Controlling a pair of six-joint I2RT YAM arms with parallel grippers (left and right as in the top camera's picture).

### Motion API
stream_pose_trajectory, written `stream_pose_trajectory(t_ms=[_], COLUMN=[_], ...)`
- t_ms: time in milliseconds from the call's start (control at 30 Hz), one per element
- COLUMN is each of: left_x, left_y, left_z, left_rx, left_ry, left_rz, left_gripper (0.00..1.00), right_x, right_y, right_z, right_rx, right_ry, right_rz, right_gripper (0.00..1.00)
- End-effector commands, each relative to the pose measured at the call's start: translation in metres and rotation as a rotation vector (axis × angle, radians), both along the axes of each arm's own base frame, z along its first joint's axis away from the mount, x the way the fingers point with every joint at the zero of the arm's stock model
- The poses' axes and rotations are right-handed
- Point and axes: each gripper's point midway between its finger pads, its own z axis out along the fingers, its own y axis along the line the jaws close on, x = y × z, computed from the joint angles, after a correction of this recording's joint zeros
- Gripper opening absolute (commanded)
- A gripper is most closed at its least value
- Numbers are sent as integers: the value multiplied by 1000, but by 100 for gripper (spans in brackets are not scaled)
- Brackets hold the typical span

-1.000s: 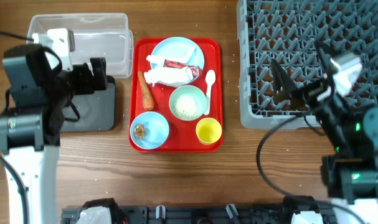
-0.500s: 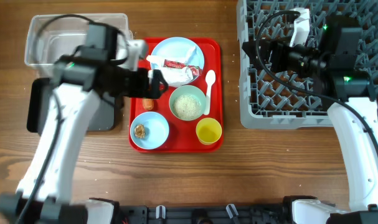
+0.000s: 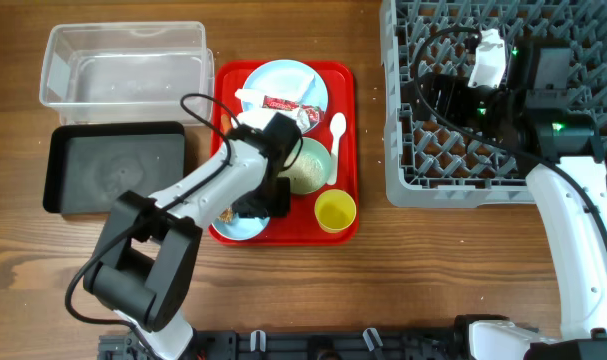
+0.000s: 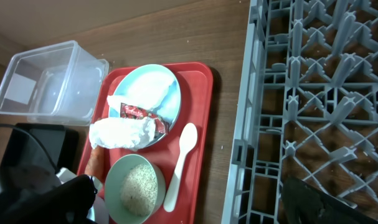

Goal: Sort waste into correct bins and load items into the dishwasher rack

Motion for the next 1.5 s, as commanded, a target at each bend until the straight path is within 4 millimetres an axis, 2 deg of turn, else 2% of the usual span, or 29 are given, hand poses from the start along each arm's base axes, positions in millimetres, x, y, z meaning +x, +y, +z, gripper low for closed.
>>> stream_pose_trajectory(t_ms=[0,67,133,267,333,367,400,467,533,600,667,800,833,867,967,1000,1100,1133,1233,1333,1367,1400,1467], left_x=[-1,-1,-3,26,50,59,68,77,88,107,116,120,120,120,125,128,130,132,132,129,125,121,109], left_y=[0,0,2,-9,0,11,30,70,113,143,174,232,251,256,277,283,288,288,288,280,267,254,207], left_z=[-10,-10,-3,66,111,125,136,146,151,163,171,158,150,148,150,144,113,110,119,155,173,181,195], left_rx=[15,14,20,-25,-67,-86,-96,-113,-216,-460,-637,-786,-887,-930,-1203,-1263,-1310,-1338,-1356,-1299,-1229,-1166,-1003], left_ry=[-19,-20,-9,-91,-192,-239,-277,-299,-308,-383,-464,-543,-578,-597,-718,-730,-675,-679,-693,-756,-761,-743,-660], left_rz=[5,5,6,21,56,84,130,206,274,269,269,351,379,388,456,495,566,581,582,487,412,357,185], left_gripper=[22,4,4,4,4,4,4,4,4,4,4,4,4,4,4,4,4,4,4,4,4,4,4], right_x=[4,4,3,4,4,4,4,4,5,5,5,5,5,5,4,5,5,5,4,4,4,5,5], right_y=[-3,-3,-3,-3,-3,-3,-3,-3,-3,-3,-3,-3,-3,-3,-3,-3,-3,-3,-3,-3,-3,-3,-3], right_z=[6,6,6,7,7,7,7,7,7,7,7,7,7,7,7,7,7,7,7,7,7,7,7], right_rx=[-9,-9,-10,-8,-8,-7,-8,-8,-8,-8,-8,-8,-9,-9,-8,-8,-8,-8,-8,-8,-8,-8,-8], right_ry=[-17,-18,-13,-20,-19,-19,-19,-20,-20,-20,-20,-20,-20,-20,-19,-20,-20,-20,-19,-20,-20,-20,-20], right_rz=[-16,-17,-16,-17,-18,-18,-18,-18,-18,-18,-18,-18,-17,-17,-17,-17,-17,-17,-18,-17,-17,-18,-17], right_gripper=[99,99,99,99,99,98,98,98,98,98,98,98,98,98,98,98,98,98,99,99,98,98,99])
